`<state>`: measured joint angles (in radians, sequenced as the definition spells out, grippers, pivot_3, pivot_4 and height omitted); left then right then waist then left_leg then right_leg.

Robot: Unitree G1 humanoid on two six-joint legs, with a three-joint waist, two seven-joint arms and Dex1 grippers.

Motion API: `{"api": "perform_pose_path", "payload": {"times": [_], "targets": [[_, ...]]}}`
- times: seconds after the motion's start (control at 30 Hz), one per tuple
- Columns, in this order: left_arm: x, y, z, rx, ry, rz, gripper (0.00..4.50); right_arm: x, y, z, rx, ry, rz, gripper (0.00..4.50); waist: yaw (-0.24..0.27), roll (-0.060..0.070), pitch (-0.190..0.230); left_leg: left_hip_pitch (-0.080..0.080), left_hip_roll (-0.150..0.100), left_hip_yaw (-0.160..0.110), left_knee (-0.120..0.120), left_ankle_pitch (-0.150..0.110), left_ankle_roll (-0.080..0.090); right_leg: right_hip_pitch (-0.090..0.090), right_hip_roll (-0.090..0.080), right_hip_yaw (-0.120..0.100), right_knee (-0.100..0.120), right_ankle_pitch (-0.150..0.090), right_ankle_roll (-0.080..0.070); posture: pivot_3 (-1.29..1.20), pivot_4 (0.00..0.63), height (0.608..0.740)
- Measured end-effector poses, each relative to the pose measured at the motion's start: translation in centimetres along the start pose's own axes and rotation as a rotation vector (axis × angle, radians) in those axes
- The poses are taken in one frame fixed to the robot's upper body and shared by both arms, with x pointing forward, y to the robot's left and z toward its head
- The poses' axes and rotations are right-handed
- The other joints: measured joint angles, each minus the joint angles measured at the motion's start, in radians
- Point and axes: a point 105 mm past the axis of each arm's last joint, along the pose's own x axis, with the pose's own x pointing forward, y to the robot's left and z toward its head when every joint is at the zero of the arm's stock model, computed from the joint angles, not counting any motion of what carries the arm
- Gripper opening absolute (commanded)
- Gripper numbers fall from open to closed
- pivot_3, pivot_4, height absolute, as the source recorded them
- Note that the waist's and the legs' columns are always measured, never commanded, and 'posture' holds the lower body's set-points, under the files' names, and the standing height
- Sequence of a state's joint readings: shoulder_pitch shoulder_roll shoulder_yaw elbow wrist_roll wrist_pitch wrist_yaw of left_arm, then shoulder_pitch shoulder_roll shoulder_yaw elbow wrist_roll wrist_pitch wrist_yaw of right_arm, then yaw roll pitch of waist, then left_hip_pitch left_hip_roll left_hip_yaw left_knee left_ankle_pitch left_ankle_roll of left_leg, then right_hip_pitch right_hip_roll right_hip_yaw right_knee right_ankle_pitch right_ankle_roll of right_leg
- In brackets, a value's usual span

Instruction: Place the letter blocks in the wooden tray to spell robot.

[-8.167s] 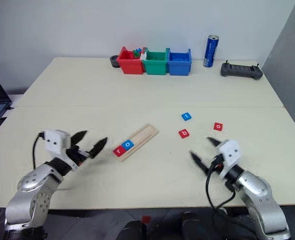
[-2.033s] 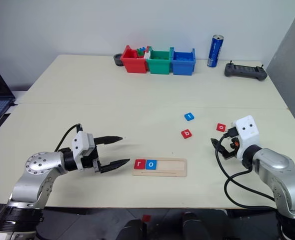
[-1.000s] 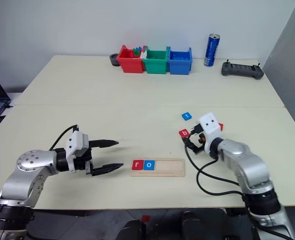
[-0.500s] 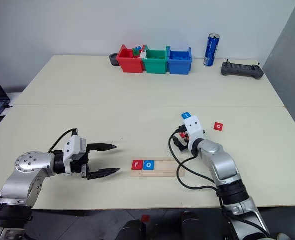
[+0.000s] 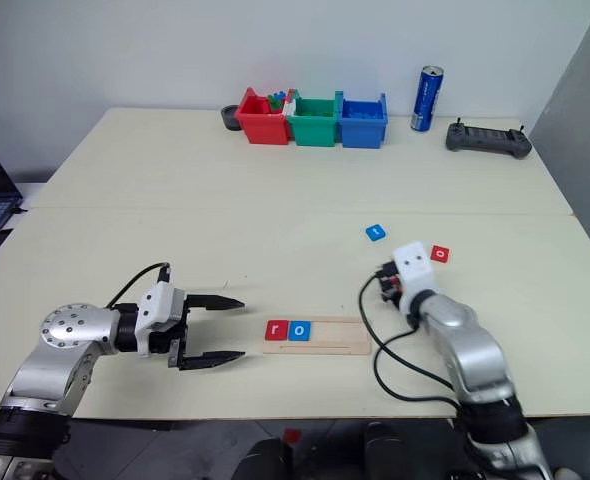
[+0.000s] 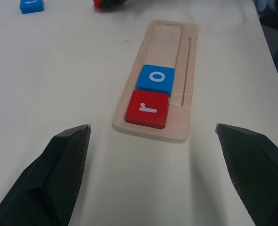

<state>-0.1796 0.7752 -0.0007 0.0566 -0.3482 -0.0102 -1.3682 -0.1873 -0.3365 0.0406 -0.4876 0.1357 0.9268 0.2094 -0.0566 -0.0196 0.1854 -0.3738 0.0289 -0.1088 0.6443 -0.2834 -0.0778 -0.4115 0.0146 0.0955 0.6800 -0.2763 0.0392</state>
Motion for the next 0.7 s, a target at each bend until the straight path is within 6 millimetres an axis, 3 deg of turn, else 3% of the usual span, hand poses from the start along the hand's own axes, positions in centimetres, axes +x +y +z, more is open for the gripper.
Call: {"api": "perform_pose_path", "payload": {"times": [0.1,0.2,0.33,0.6,0.63,0.7], "targets": [[0.4,-0.3,0.3,0.018,-0.004,-0.032,4.50,-2.1,0.6,-1.1,0.046,0.027,-0.029,1.46,-0.007,0.000,0.000,0.000,0.001,0.000,0.000,0.000,0.000,0.000,0.001,0.001,0.001,-0.001,0.001,0.00,0.150,0.740],[1.3,-0.4,0.7,0.043,-0.017,-0.074,4.50,-4.1,2.4,-3.8,0.202,0.088,-0.083,1.46,-0.004,0.000,0.000,0.000,0.001,-0.001,0.000,0.000,0.000,0.000,0.001,0.000,0.001,-0.003,0.002,0.00,0.150,0.740],[2.0,-0.2,1.4,0.073,-0.025,-0.109,4.50,-4.2,3.0,-3.7,0.294,0.077,-0.136,1.46,-0.008,0.000,0.000,0.001,0.001,0.002,0.002,0.000,0.000,0.001,0.001,0.002,0.001,-0.002,0.005,0.00,0.150,0.740],[2.3,0.0,1.7,0.079,-0.021,-0.119,4.50,-3.7,2.6,-2.5,0.389,0.017,-0.205,4.18,-0.008,0.000,0.000,0.001,0.001,0.001,0.001,0.000,0.000,0.000,0.001,0.001,0.000,-0.002,0.002,0.00,0.150,0.740],[2.3,0.0,1.7,0.074,-0.020,-0.118,4.50,-3.6,2.2,-2.1,0.386,-0.001,-0.216,4.45,-0.008,0.000,0.000,0.001,0.001,0.001,0.001,0.000,0.000,0.000,0.001,0.001,0.000,-0.002,0.002,0.00,0.150,0.740],[2.4,0.0,1.7,0.074,-0.020,-0.118,4.50,-3.7,1.1,-0.5,0.363,-0.066,-0.238,4.48,-0.008,0.000,0.000,0.001,0.001,0.001,0.001,0.000,0.000,0.000,0.001,0.001,0.000,-0.002,0.002,0.00,0.150,0.740]]}}
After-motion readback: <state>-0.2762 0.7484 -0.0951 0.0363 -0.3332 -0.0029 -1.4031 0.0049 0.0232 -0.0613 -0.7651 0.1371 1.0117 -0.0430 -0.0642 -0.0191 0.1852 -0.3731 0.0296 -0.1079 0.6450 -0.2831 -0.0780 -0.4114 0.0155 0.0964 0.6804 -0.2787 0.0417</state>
